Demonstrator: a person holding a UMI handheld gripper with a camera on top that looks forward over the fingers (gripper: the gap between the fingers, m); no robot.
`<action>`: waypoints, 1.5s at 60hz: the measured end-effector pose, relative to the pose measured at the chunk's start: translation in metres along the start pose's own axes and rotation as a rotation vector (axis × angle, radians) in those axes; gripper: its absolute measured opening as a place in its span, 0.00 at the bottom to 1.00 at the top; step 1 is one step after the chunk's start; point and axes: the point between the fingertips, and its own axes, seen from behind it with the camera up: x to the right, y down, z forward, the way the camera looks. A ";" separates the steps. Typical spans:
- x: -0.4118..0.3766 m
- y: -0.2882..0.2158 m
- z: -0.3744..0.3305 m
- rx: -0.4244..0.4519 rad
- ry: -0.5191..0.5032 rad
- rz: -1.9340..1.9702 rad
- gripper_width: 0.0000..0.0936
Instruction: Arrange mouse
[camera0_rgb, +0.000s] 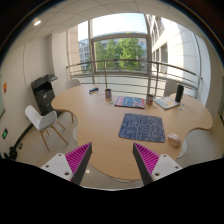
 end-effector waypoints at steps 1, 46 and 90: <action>0.002 0.002 0.000 -0.006 0.005 0.004 0.90; 0.397 0.125 0.191 -0.182 0.334 0.136 0.90; 0.436 0.079 0.258 -0.056 0.306 0.106 0.46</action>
